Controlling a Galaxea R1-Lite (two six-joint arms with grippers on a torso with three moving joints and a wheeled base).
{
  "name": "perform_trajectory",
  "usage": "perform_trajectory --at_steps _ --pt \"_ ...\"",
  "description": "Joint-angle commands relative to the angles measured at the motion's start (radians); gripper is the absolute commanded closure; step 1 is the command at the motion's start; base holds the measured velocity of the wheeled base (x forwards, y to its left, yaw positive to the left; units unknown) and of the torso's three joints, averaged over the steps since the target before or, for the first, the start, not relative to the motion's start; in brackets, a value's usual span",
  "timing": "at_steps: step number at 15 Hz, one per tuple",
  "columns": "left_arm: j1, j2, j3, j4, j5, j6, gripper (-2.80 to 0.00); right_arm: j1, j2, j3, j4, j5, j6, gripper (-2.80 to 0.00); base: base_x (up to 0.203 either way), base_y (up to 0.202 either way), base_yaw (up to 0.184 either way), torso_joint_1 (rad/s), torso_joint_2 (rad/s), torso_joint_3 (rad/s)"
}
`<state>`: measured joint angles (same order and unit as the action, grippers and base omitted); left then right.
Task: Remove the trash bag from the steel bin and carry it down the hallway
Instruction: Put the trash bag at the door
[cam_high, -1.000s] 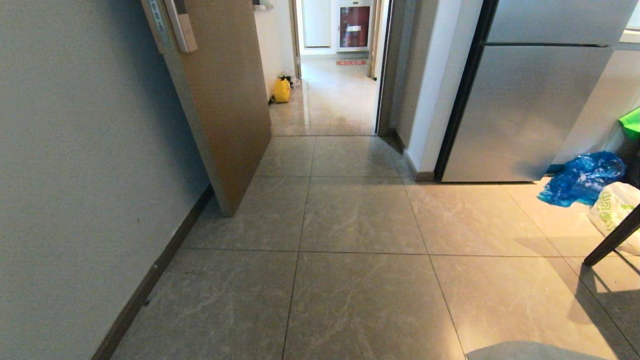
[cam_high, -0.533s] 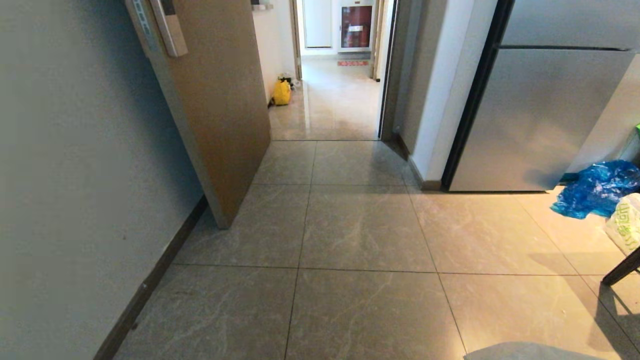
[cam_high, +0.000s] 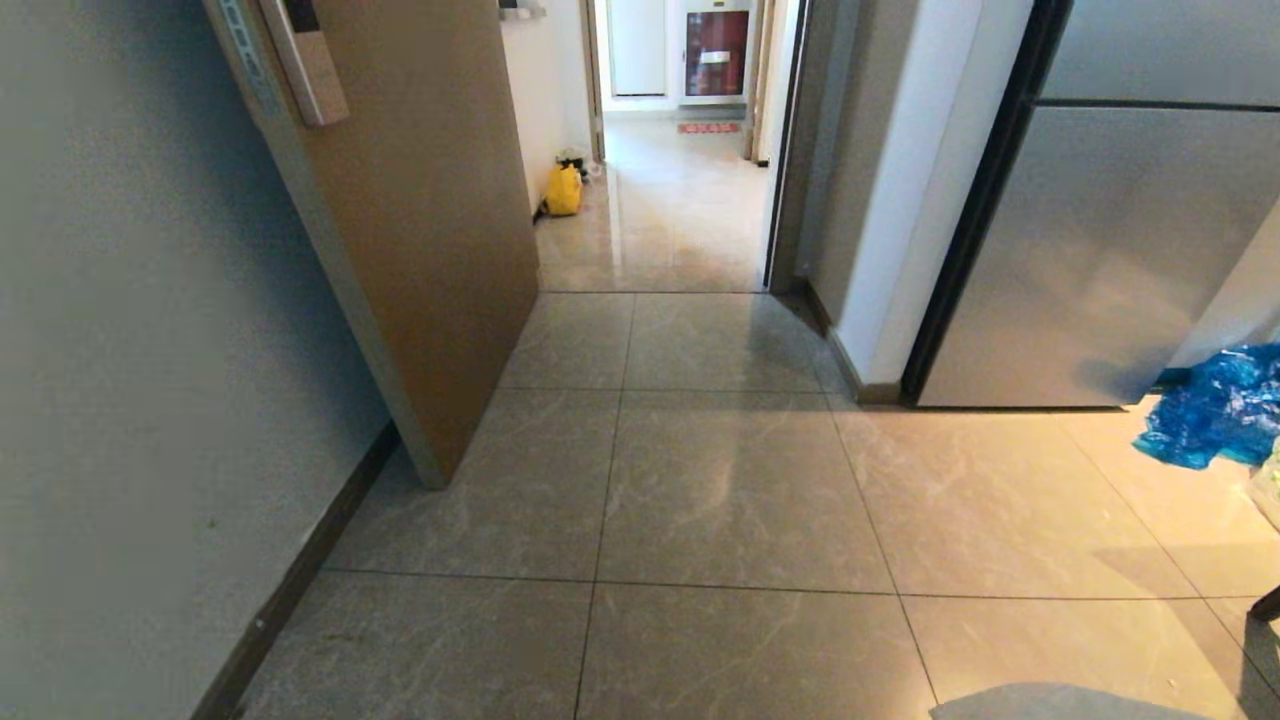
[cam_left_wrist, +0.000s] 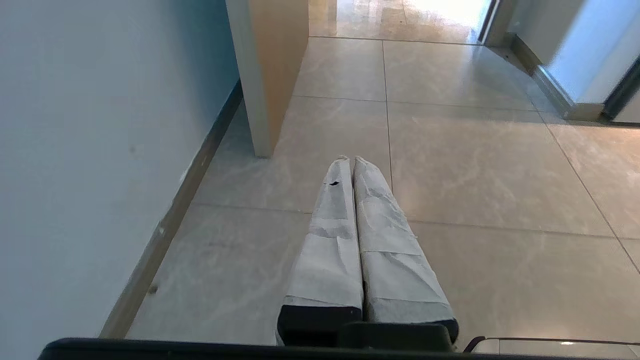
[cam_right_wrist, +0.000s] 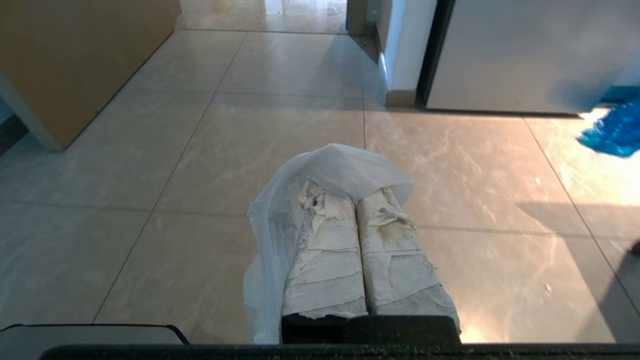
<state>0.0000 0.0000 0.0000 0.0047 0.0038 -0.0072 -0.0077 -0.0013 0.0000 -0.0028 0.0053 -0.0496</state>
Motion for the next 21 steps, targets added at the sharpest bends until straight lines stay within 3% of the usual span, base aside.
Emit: perform_trajectory --at_steps 1,21 --pt "0.000 0.000 0.000 0.000 0.001 0.000 0.00 0.000 0.001 0.000 0.000 0.001 -0.001 0.00 0.192 0.000 0.000 -0.001 0.00 0.002" --pt "0.000 0.000 0.000 0.000 0.001 0.000 0.00 0.000 0.001 0.000 0.000 0.001 -0.001 0.00 0.193 0.000 0.001 0.002 0.00 0.002"
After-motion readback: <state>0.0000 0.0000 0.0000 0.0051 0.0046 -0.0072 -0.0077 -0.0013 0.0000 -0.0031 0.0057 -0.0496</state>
